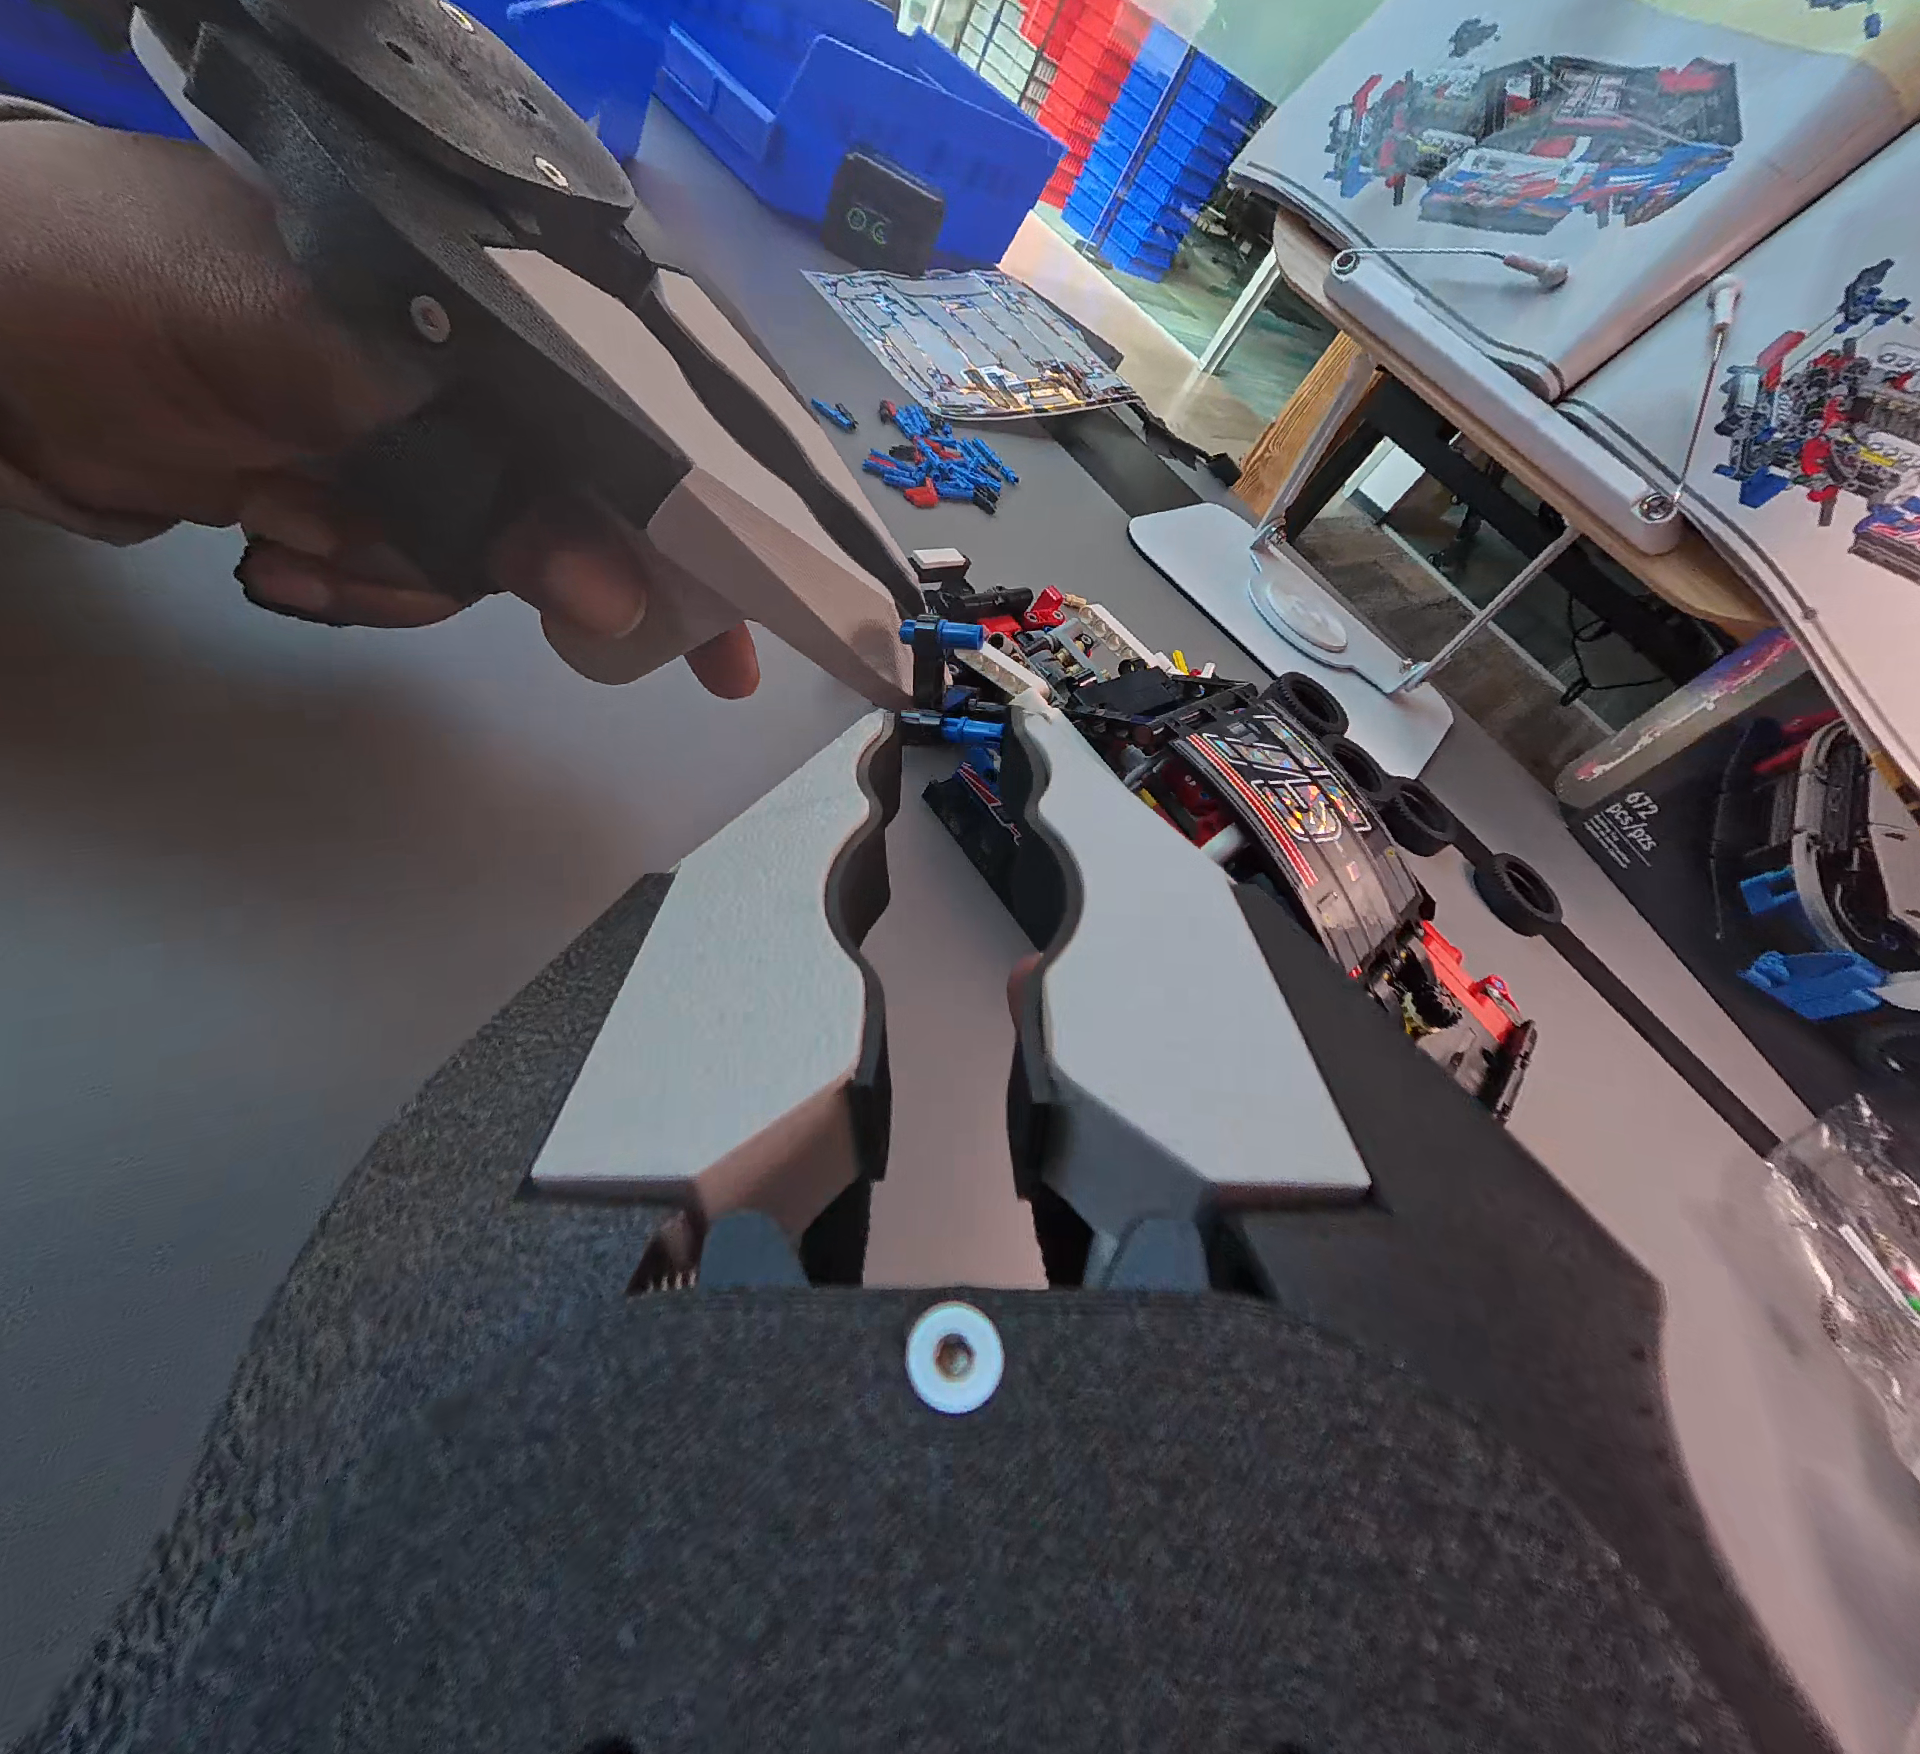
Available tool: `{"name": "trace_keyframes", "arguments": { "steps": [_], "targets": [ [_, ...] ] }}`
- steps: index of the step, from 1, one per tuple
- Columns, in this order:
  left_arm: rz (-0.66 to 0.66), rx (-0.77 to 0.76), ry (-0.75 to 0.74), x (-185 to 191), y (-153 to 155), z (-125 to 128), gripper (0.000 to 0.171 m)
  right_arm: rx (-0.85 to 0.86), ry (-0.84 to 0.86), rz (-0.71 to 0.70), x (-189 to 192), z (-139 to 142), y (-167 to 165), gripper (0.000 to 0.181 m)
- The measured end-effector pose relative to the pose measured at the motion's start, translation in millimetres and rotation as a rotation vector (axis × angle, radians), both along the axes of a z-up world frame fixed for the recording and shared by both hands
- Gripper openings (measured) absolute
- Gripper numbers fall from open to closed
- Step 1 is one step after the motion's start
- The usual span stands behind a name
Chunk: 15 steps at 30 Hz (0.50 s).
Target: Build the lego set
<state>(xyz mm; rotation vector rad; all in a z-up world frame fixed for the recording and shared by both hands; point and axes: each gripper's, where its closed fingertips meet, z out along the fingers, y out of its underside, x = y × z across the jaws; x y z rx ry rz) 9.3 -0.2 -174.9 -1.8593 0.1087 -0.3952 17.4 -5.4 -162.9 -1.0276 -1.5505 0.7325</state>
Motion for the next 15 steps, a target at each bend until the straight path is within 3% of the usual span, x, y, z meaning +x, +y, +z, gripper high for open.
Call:
{"name": "trace_keyframes", "arguments": {
  "steps": [8, 12, 15],
  "targets": [
    [-0.025, -0.025, 0.005, 1, -3, -5, 0.006, 0.052, -0.025, 0.065, 0, -7, -6, 0.013],
    [-0.038, -0.050, -0.110, -1, -2, -8, 0.006, -0.010, -0.030, 0.099, 0, -9, -5, 0.014],
    [-0.014, -0.079, -0.197, -7, 1, -12, 0.006, 0.034, -0.038, 0.100, 1, -14, -5, 0.028]
  ]
}}
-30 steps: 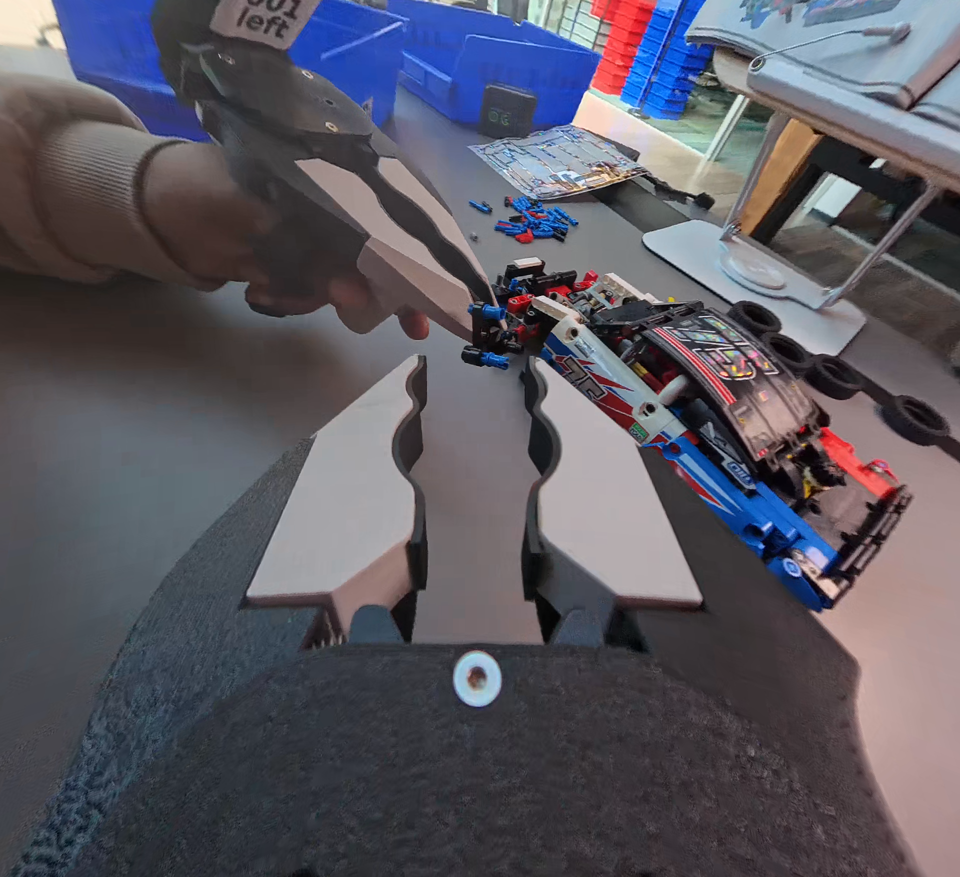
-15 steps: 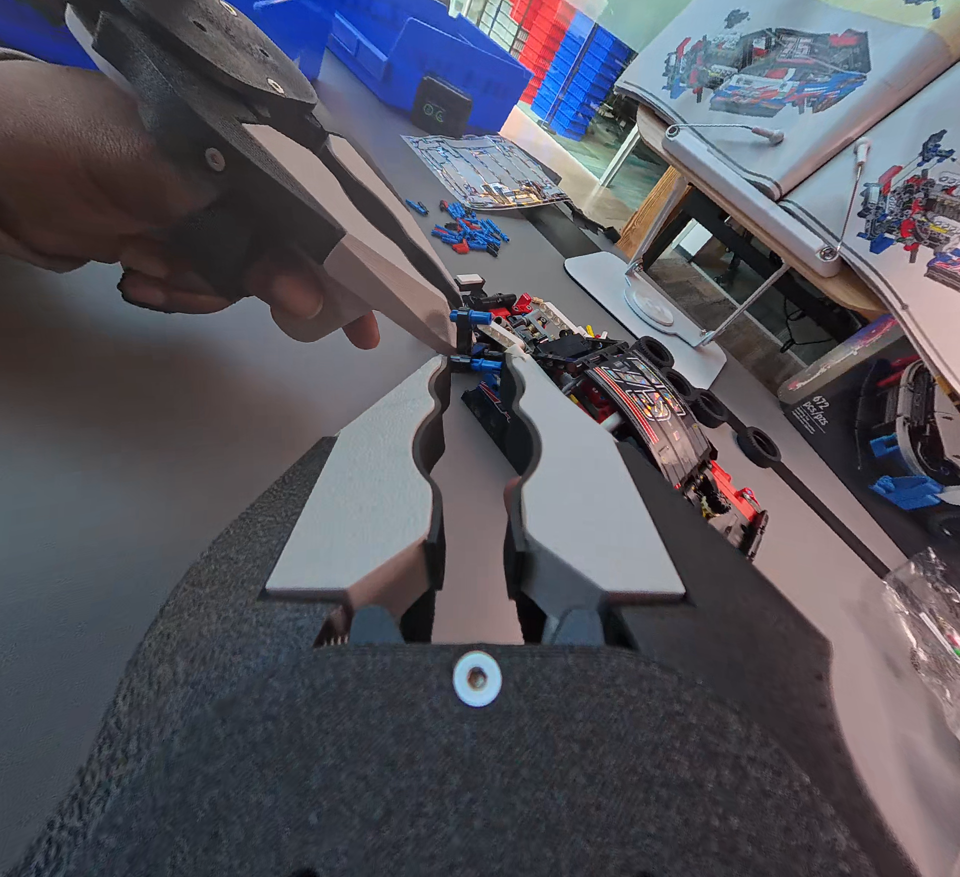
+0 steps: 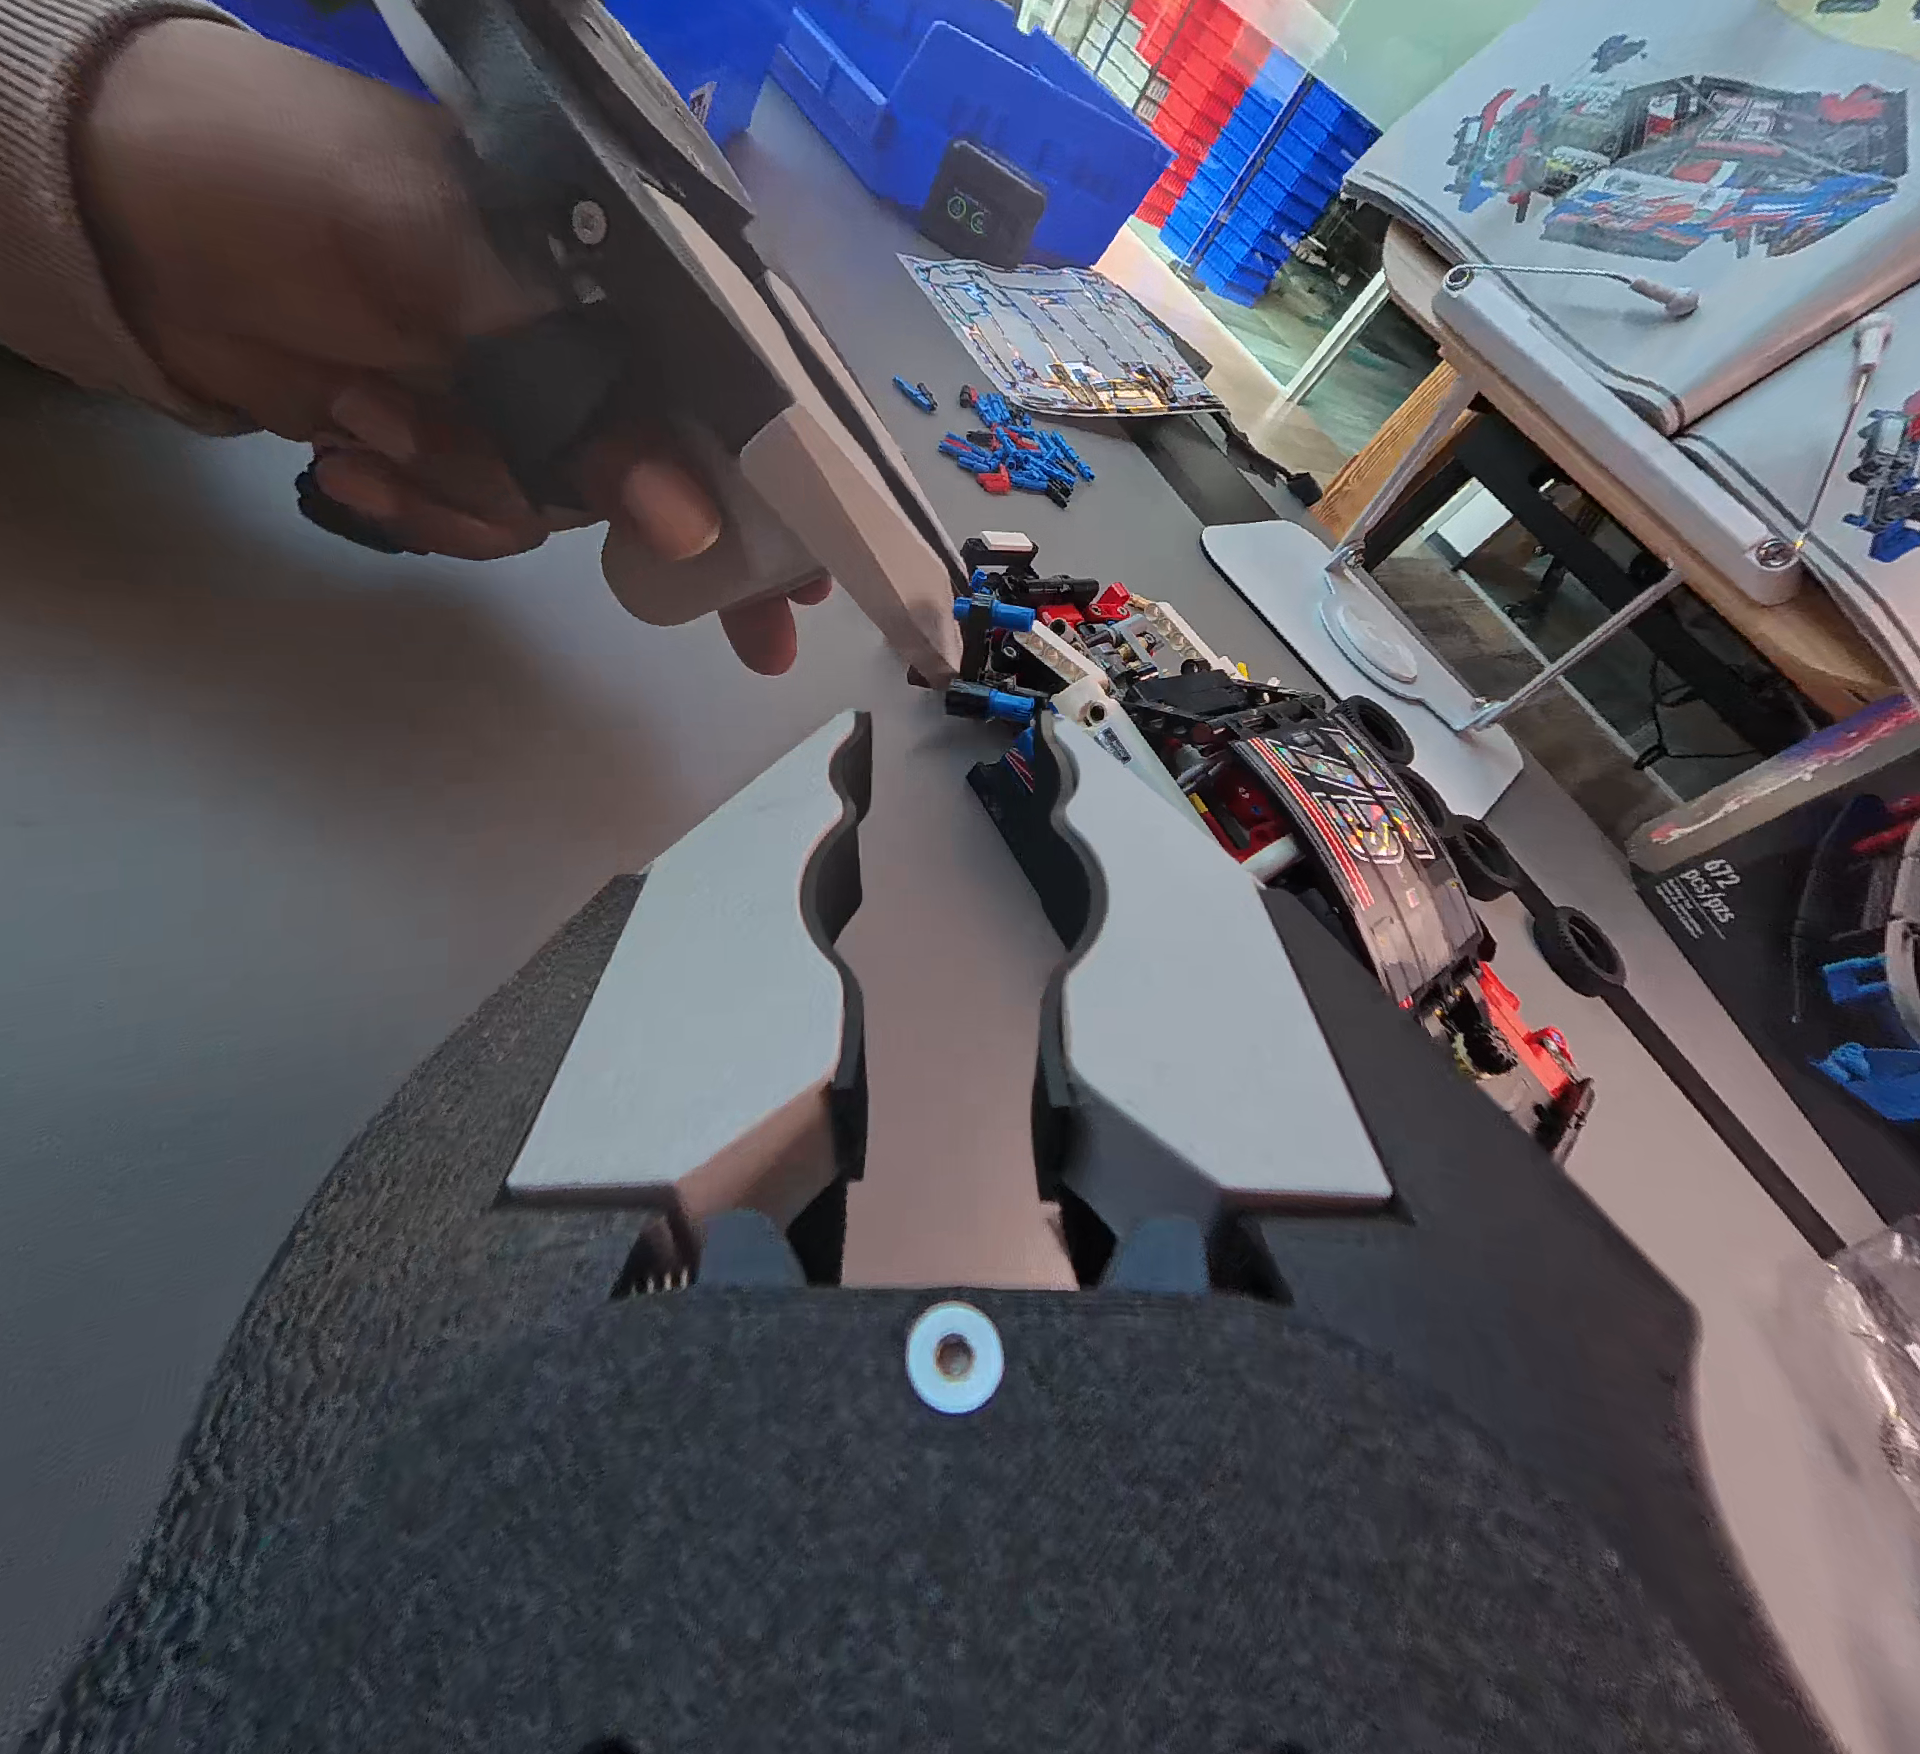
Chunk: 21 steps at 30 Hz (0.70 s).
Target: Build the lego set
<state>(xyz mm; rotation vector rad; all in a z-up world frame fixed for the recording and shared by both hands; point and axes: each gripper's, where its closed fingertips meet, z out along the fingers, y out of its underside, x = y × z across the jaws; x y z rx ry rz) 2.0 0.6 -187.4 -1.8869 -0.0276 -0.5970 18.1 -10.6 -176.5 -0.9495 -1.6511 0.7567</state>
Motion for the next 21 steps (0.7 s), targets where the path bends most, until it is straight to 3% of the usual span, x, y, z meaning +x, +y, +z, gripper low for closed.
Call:
{"name": "trace_keyframes", "arguments": {
  "steps": [4, 13, 21],
  "targets": [
    [0.006, -0.026, -0.094, -2, 1, -3, 0.006, -0.001, 0.000, -0.047, -2, -1, 4, 0.029],
    [-0.033, -0.027, -0.124, 9, 0, -3, 0.007, -0.003, 0.011, -0.062, -4, 4, 6, 0.013],
    [-0.070, -0.009, -0.123, 11, -3, 0, 0.009, -0.155, 0.026, -0.028, -1, 7, 8, 0.013]
  ]
}}
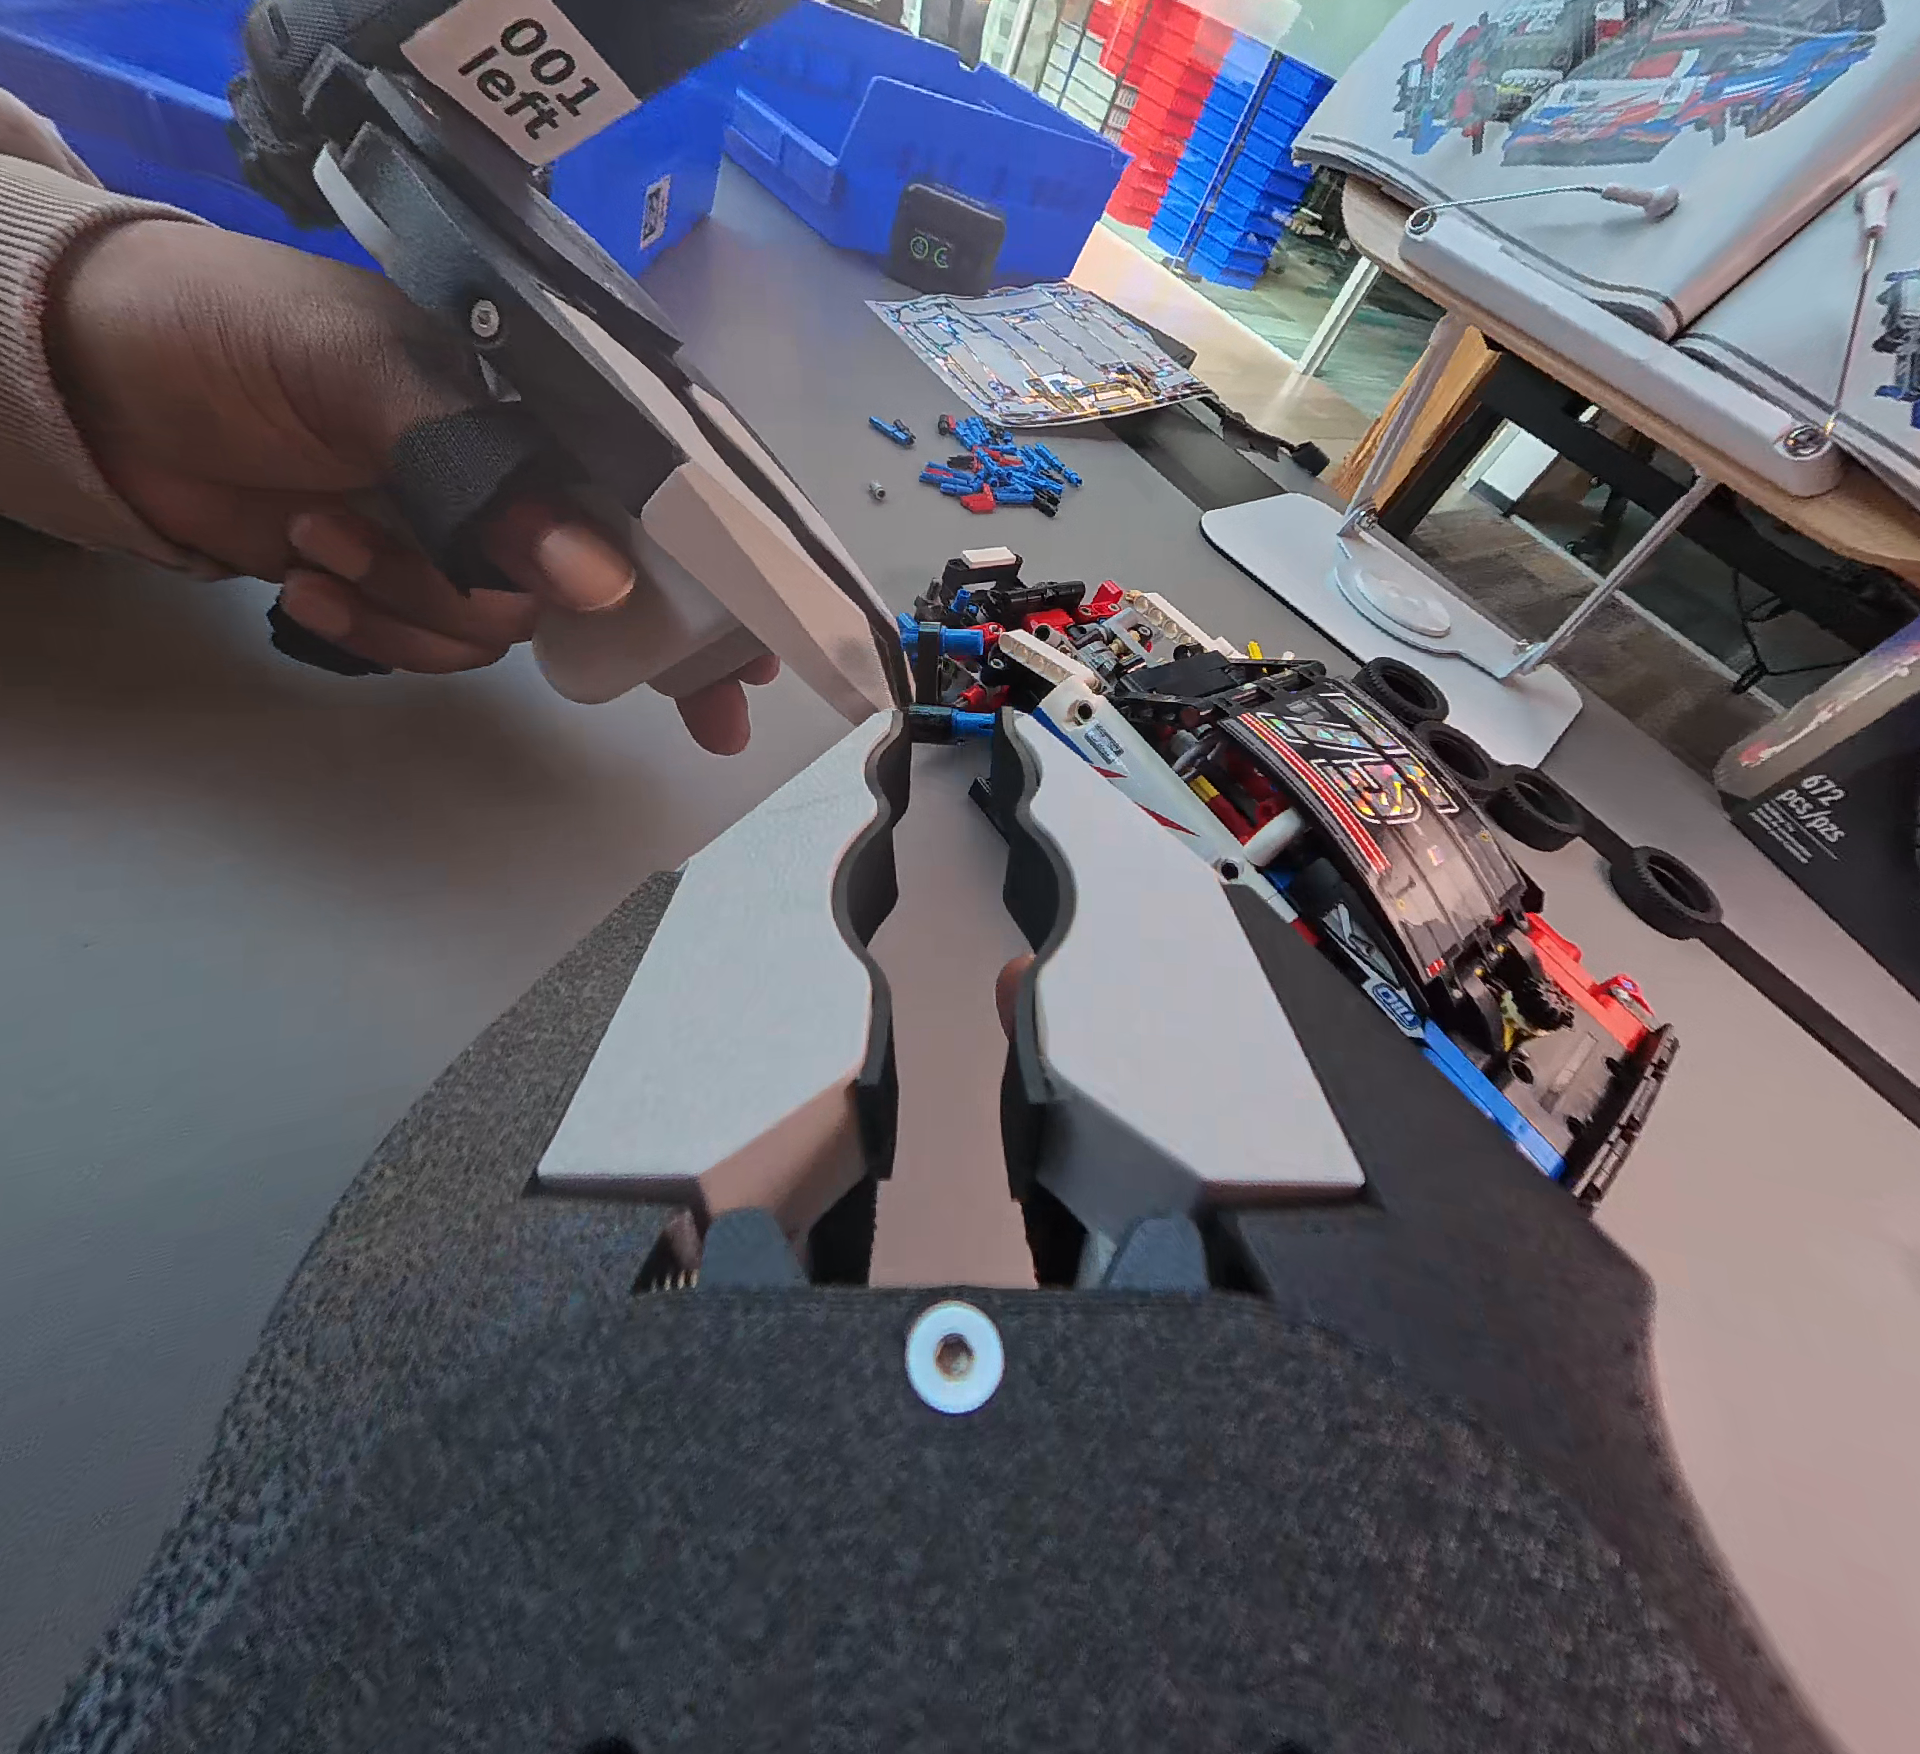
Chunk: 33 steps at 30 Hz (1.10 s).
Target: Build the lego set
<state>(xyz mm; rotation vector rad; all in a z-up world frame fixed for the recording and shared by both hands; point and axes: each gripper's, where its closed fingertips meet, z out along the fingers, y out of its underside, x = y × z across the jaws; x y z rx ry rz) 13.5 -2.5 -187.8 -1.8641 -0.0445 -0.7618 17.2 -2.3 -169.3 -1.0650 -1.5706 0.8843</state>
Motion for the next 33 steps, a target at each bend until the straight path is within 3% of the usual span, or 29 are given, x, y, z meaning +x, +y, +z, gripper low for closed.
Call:
{"name": "trace_keyframes", "arguments": {
  "steps": [12, 17, 23, 33],
  "targets": [
    [-0.016, 0.022, -0.009, 0, -1, 4, 0.007, 0.016, 0.017, 0.020, 1, 0, -4, 0.014],
    [-0.018, 0.029, -0.014, -1, -1, 4, 0.014, 0.049, 0.047, 0.027, 2, 3, -6, 0.014],
    [-0.118, 0.077, -0.047, 11, -8, 12, 0.006, 0.102, 0.113, 0.066, 4, 12, -15, 0.013],
    [-0.295, 0.259, 0.301, 12, -24, 16, 0.006, 0.096, 0.144, 0.197, 14, 14, -39, 0.013]
  ]
}}
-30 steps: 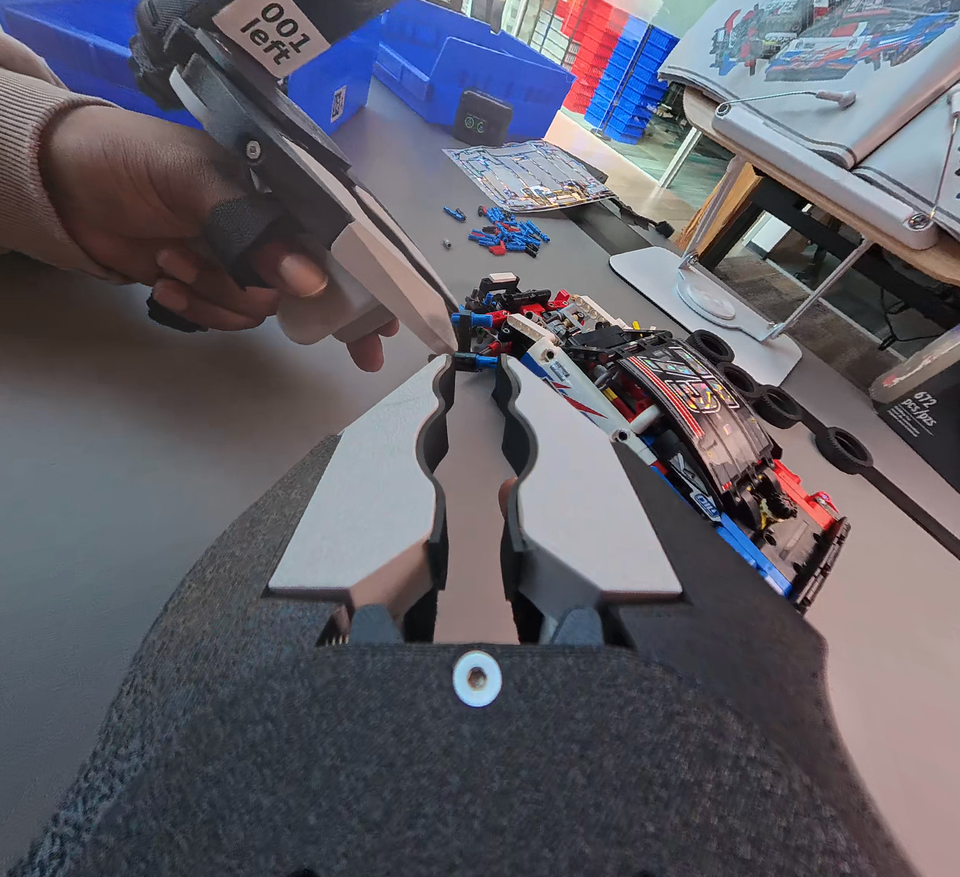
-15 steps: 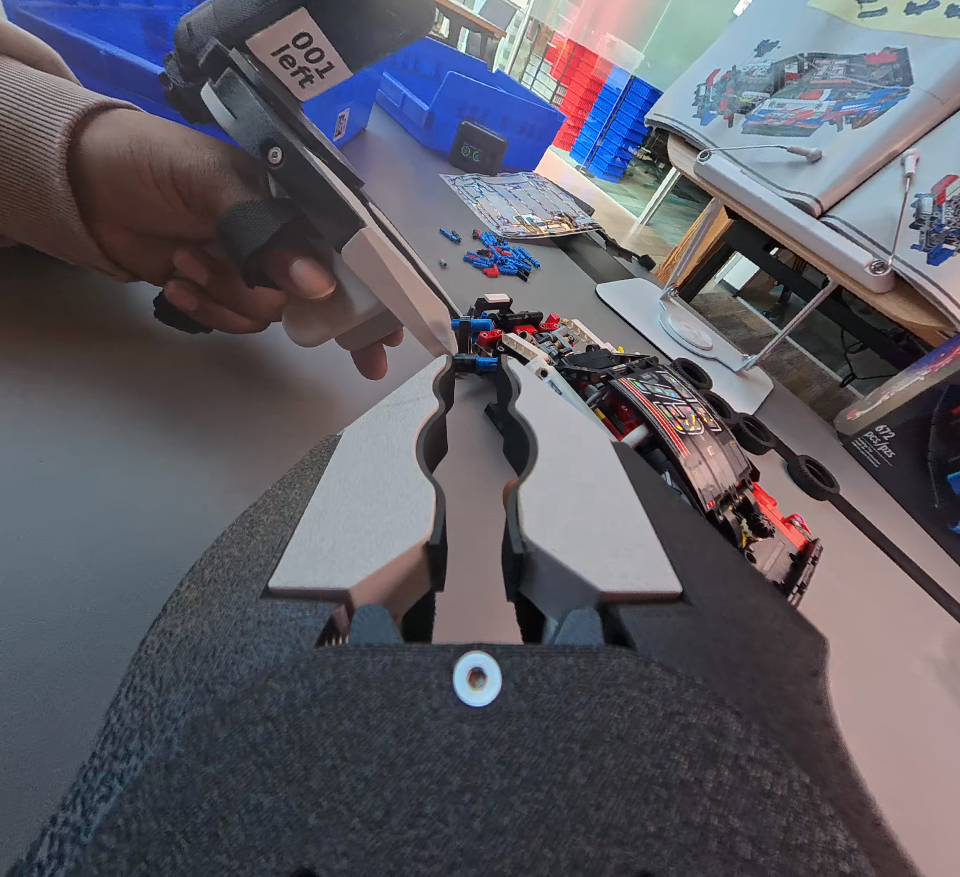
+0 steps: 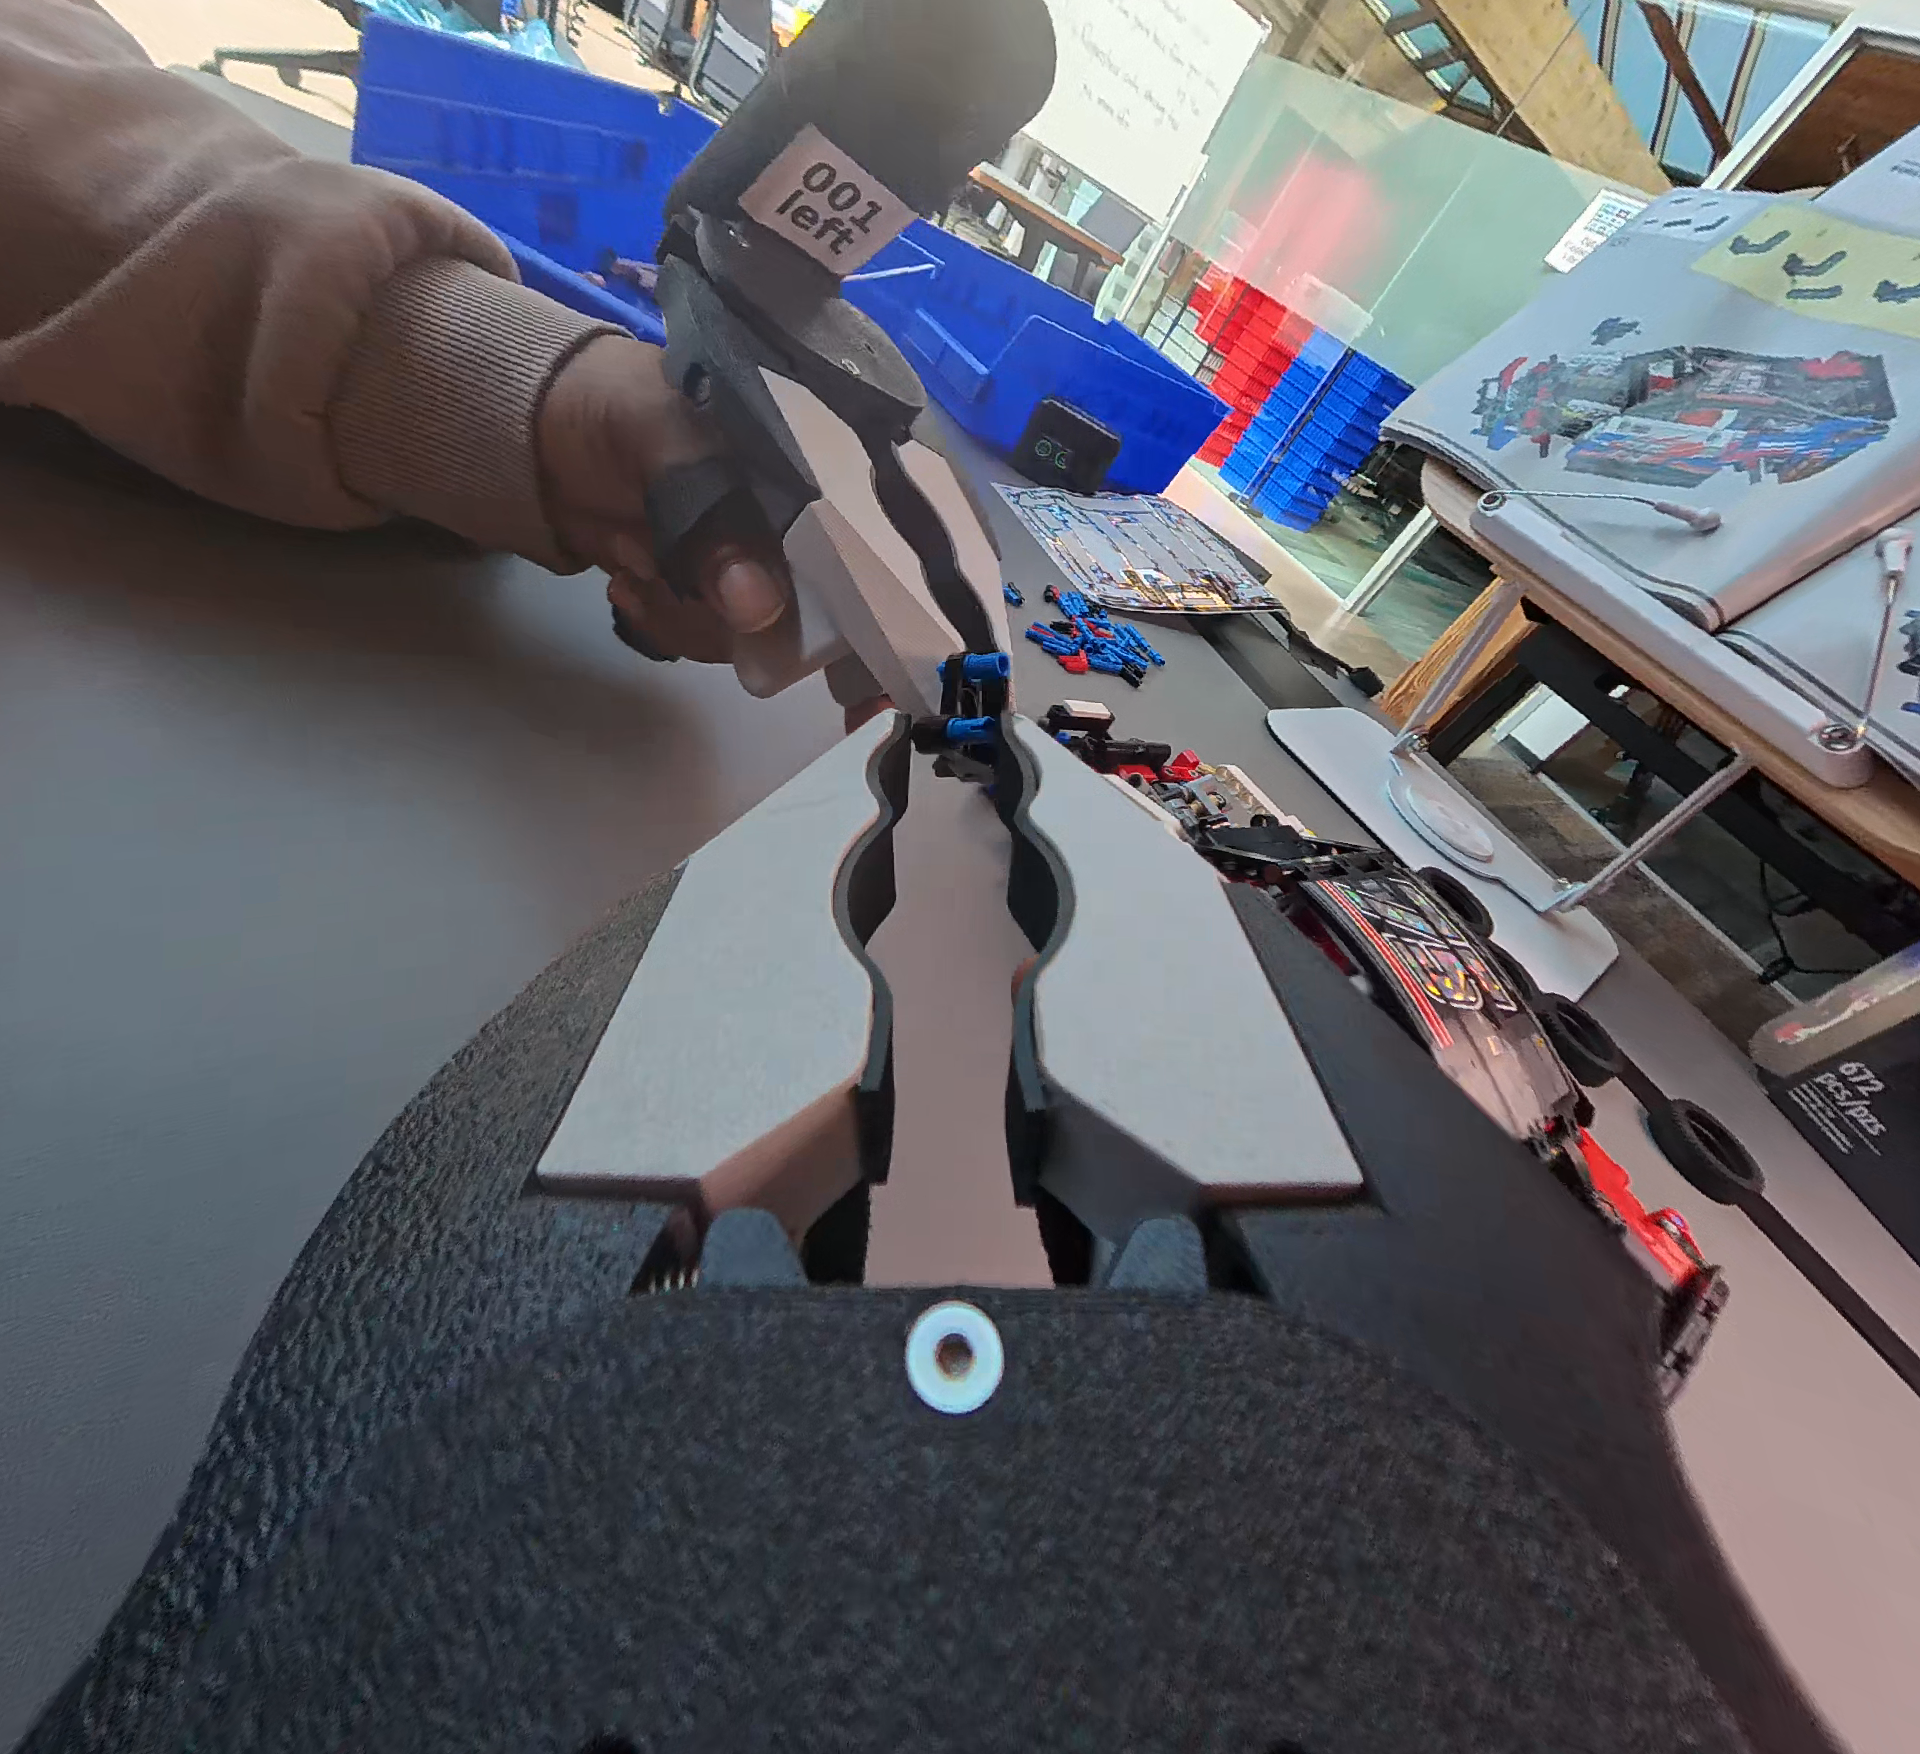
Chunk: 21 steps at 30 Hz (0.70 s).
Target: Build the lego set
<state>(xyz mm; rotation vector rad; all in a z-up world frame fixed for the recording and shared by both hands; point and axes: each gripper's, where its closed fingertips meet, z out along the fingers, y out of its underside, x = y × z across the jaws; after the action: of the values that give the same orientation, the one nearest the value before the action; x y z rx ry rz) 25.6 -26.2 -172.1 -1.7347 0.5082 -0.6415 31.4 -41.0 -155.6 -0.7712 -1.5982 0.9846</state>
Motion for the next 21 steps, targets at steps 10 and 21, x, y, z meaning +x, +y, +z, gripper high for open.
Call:
{"name": "trace_keyframes", "arguments": {
  "steps": [10, 21],
  "targets": [
    [-0.283, -0.102, 0.355, 24, -30, -58, 0.006, -0.300, -0.361, 0.181, 10, -42, -12, 0.029],
    [-0.303, -0.034, 0.464, 18, -20, -66, 0.007, -0.021, -0.691, 0.306, 8, -90, -12, 0.025]
  ]
}}
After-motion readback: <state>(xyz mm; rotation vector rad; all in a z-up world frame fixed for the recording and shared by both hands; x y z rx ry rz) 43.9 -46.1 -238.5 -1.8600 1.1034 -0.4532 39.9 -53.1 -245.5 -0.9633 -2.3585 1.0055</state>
